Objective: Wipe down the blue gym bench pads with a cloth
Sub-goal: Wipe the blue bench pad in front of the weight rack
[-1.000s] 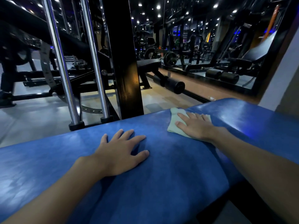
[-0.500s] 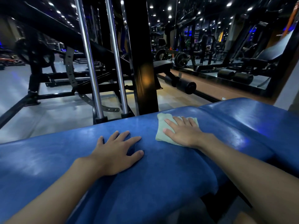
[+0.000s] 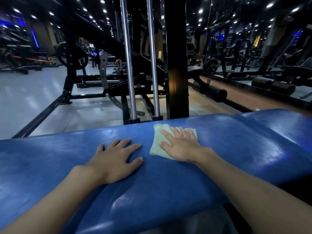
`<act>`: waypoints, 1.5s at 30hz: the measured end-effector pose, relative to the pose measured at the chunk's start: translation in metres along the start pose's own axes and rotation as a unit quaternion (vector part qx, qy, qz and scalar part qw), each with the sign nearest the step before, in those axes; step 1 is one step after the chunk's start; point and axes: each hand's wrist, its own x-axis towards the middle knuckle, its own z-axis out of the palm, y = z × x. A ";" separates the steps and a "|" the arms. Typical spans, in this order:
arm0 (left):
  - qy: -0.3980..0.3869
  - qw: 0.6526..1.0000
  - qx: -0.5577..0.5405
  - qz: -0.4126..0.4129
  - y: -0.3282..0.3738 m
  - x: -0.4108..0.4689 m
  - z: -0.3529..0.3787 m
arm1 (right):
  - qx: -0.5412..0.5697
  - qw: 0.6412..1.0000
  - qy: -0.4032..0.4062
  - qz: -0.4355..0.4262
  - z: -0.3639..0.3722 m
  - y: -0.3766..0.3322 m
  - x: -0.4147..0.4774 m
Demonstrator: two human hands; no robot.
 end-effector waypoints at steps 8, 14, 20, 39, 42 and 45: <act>0.053 0.998 -0.027 -0.012 0.004 0.003 -0.013 | 0.091 0.994 0.023 -0.063 -0.012 -0.033 -0.002; 0.118 0.990 -0.060 0.042 0.076 0.066 -0.004 | 0.141 0.986 0.082 0.044 0.000 0.032 -0.011; 0.008 1.000 -0.024 0.001 0.095 0.085 0.015 | 0.113 0.990 0.074 0.040 0.006 0.036 -0.006; 0.036 0.998 0.021 -0.042 -0.048 0.027 0.010 | 0.003 1.000 0.009 0.008 -0.003 -0.035 -0.003; 0.031 0.998 0.014 -0.052 -0.067 0.016 0.009 | 0.020 0.998 0.051 -0.024 -0.006 -0.070 -0.002; 0.036 0.998 0.019 -0.057 -0.086 0.004 0.006 | 0.050 0.997 0.000 -0.065 0.005 -0.099 -0.006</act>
